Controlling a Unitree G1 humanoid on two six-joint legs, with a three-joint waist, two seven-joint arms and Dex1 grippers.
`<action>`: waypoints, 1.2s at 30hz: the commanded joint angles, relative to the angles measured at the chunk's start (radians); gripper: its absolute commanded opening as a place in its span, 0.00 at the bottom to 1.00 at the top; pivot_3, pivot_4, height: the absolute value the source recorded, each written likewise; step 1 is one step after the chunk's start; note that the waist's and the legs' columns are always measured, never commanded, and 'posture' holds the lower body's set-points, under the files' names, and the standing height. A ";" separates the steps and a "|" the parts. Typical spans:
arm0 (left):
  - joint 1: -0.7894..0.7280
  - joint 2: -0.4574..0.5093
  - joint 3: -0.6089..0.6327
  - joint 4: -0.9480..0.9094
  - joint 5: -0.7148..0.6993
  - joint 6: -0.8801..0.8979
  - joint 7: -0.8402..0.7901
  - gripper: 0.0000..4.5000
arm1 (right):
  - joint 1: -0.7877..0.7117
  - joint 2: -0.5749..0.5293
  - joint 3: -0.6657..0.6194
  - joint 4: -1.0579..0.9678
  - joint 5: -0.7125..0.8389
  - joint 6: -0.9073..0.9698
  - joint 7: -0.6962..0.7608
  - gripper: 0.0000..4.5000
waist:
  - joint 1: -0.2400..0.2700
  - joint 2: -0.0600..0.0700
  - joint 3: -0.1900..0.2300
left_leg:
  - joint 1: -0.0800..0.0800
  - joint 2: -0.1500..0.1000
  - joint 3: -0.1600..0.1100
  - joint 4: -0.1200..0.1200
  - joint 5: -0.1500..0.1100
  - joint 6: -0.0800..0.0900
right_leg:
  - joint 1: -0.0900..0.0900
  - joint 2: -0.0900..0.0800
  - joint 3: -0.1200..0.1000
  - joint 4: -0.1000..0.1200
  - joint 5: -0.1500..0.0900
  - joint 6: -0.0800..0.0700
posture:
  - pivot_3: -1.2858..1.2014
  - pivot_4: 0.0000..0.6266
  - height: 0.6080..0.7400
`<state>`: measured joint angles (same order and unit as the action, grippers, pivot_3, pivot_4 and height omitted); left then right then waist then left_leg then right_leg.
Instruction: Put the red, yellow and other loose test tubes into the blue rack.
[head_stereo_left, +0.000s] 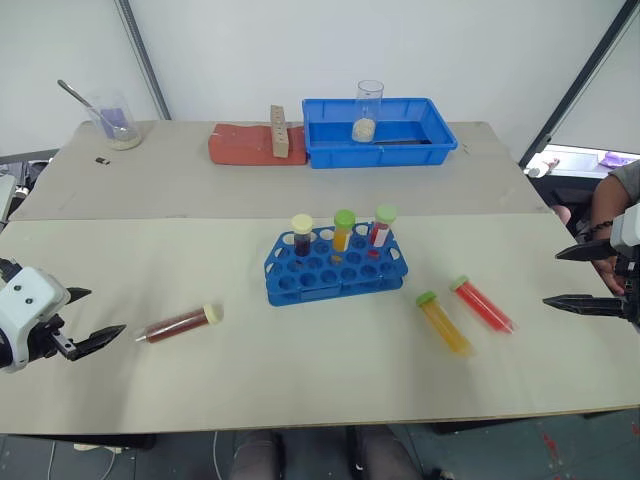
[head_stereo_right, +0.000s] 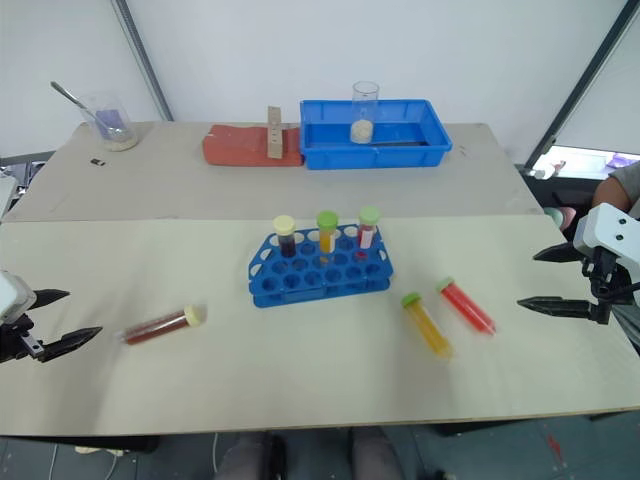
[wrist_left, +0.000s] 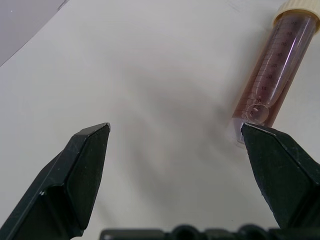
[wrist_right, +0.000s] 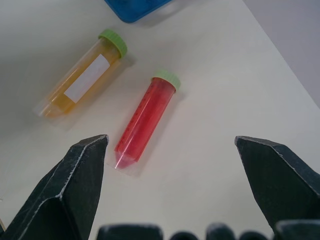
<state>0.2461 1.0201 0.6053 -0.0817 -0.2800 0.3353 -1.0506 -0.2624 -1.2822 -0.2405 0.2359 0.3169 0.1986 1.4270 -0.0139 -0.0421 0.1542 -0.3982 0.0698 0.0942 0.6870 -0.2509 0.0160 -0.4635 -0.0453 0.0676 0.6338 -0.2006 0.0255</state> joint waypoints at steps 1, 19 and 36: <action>-0.006 0.006 0.007 -0.008 -0.014 0.003 -0.007 0.99 | -0.015 -0.004 -0.015 -0.029 0.009 0.001 0.000 1.00 | 0.000 0.000 0.000 | 0.000 0.000 0.000 0.000 0.000 0.000 | 0.000 0.000 0.000 0.000 0.000 0.000 | 0.52 0.24 0.74; -0.008 0.003 0.022 0.003 -0.030 -0.007 -0.031 0.99 | -0.020 -0.002 -0.010 -0.044 0.013 0.016 -0.005 1.00 | 0.000 0.000 0.000 | 0.000 0.000 0.000 0.000 0.000 0.000 | 0.000 0.000 0.000 0.000 0.000 0.000 | 0.52 0.24 0.74; -0.031 -0.001 -0.047 -0.169 -0.095 0.023 -0.082 0.99 | -0.011 -0.008 -0.015 -0.094 0.043 0.076 0.001 1.00 | 0.000 0.000 0.000 | 0.000 0.000 0.000 0.000 0.000 0.000 | 0.000 0.000 0.000 0.000 0.000 0.000 | 0.52 0.24 0.74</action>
<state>0.2271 1.0171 0.5726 -0.1643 -0.3335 0.3455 -1.1225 -0.2644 -1.2807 -0.2266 0.1790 0.3372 0.2592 1.4229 -0.0136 -0.0420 0.1542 -0.3982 0.0697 0.0943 0.6871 -0.2509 0.0160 -0.4631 -0.0455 0.0677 0.6338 -0.2006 0.0255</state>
